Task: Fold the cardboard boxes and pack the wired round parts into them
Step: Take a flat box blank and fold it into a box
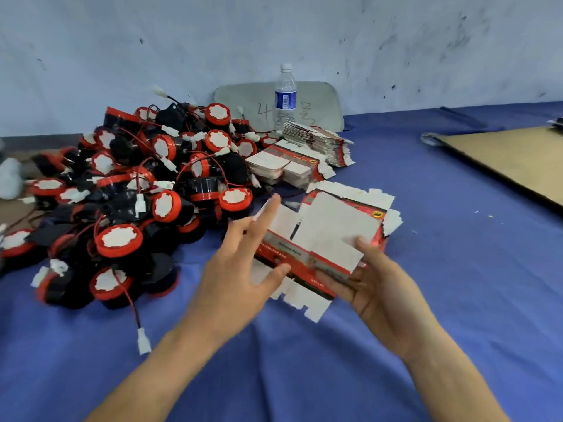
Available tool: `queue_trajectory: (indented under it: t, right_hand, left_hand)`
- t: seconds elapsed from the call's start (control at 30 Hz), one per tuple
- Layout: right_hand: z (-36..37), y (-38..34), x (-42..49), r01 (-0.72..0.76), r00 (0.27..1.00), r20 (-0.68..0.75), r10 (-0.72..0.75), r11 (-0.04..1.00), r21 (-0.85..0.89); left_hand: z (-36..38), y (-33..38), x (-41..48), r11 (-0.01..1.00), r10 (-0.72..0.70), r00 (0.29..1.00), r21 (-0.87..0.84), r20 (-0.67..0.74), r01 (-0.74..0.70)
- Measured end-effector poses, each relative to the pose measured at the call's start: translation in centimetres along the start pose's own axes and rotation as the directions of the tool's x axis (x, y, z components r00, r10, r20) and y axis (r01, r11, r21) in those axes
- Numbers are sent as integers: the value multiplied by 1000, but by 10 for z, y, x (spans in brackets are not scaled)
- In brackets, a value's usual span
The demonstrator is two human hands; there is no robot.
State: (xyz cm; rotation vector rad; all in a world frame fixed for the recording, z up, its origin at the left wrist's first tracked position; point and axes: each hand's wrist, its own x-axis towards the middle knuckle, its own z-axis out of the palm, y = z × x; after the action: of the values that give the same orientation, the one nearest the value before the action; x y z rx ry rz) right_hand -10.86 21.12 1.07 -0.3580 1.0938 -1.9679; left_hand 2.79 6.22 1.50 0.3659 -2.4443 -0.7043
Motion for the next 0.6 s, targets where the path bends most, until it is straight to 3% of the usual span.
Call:
queue_trajectory:
  t: [0.07, 0.1, 0.2, 0.33, 0.47, 0.6]
  right_hand:
    - [11, 14, -1, -24, 999, 27, 24, 1000, 14]
    - [15, 20, -1, -48, 998, 52, 48, 999, 0]
    - [25, 31, 0, -82, 995, 59, 84, 996, -39]
    - [29, 32, 1, -61, 997, 51, 64, 996, -64]
    - [31, 35, -4, -59, 989, 130, 74, 991, -117]
    - [34, 31, -12, -49, 987, 120, 106, 913, -405]
  left_hand:
    - [4, -12, -9, 985, 10, 1000, 174, 11, -12]
    - [5, -17, -13, 984, 8, 1000, 177, -22, -4]
    - [16, -27, -29, 996, -68, 994, 43, -89, 72]
    - [18, -25, -29, 996, -83, 989, 6, -121, 85]
    - [14, -9, -22, 986, -167, 983, -34, -71, 165]
    - [17, 6, -29, 977, -115, 993, -187, -38, 106]
